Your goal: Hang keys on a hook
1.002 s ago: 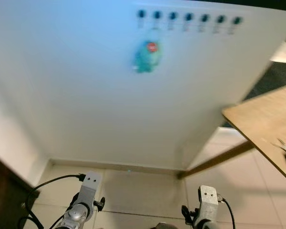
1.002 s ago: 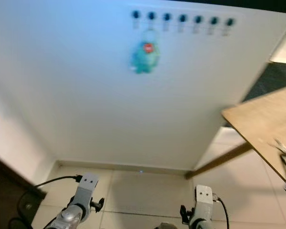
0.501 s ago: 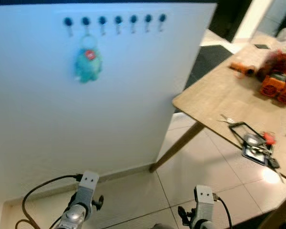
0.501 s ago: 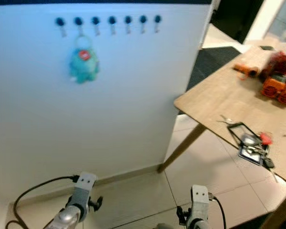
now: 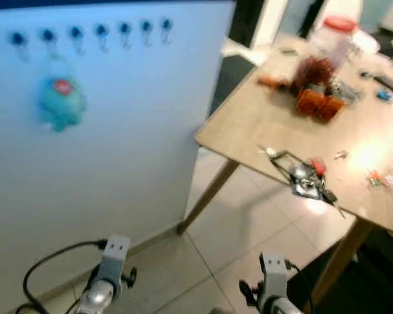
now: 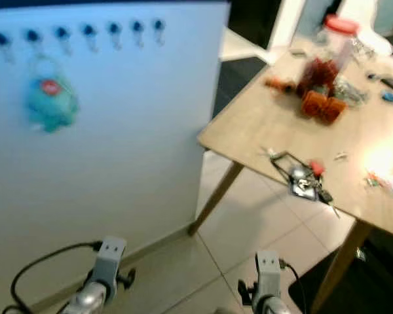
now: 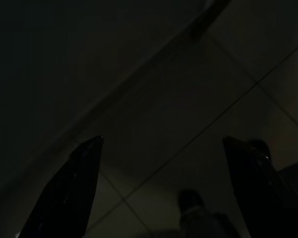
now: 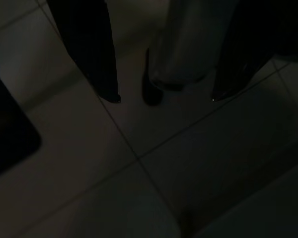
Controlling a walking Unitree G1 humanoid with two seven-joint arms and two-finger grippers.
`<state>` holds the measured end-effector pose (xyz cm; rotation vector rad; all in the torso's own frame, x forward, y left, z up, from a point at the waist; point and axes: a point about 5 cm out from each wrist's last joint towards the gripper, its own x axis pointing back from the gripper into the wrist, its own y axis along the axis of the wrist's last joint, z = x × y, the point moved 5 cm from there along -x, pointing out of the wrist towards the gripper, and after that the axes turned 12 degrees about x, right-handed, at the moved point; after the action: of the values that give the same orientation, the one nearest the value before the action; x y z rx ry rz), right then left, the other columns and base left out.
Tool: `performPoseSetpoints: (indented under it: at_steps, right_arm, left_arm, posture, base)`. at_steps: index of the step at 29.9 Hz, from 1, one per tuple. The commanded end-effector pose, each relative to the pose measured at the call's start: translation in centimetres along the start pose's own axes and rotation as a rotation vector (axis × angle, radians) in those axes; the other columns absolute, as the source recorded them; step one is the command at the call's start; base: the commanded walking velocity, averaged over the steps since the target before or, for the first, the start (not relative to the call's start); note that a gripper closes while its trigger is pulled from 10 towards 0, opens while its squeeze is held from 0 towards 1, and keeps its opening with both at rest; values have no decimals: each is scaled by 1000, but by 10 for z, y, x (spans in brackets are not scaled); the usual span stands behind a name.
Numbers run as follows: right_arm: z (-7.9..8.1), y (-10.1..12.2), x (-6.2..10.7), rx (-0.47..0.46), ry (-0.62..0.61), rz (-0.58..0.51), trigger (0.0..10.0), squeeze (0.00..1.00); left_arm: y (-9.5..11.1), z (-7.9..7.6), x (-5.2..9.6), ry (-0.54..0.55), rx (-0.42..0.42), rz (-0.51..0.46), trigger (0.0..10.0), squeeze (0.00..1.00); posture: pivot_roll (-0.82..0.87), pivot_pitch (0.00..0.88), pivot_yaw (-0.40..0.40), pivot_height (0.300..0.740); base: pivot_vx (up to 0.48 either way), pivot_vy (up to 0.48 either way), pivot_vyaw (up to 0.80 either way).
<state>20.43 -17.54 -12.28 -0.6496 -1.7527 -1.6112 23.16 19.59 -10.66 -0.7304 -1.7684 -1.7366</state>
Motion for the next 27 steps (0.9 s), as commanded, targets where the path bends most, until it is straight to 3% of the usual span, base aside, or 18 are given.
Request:
performPoseSetpoints:
  at_steps: [1, 4, 12, 20, 27]
  right_arm:
    - [-4, -1, 0, 18, -3, 14, 10000, 0]
    - [-5, 4, -1, 20, -1, 0, 10000, 0]
    - [-4, 13, -4, 50, 13, -11, 10000, 0]
    - [1, 18, -5, 101, 43, -23, 10000, 0]
    - [3, 13, -5, 119, 53, 0, 10000, 0]
  left_arm:
    - [0, -2, 0, -9, 6, -5, 10000, 0]
    - [8, -10, -2, -43, -15, -33, 10000, 0]
    - [18, -12, -3, -47, 3, -67, 10000, 0]
    - [17, -16, -3, -67, -16, -70, 10000, 0]
    - [14, -10, -2, -26, 44, -66, 10000, 0]
  posture:
    - [80, 10, -55, 740]
    - [82, 16, -56, 740]
    - [80, 13, -52, 740]
    - [84, 25, -48, 740]
    - [79, 29, -41, 740]
  base:
    - [0, 0, -800]
    - [0, 0, -800]
    - [0, 0, -800]
    - [0, 0, -800]
    - [0, 0, -78]
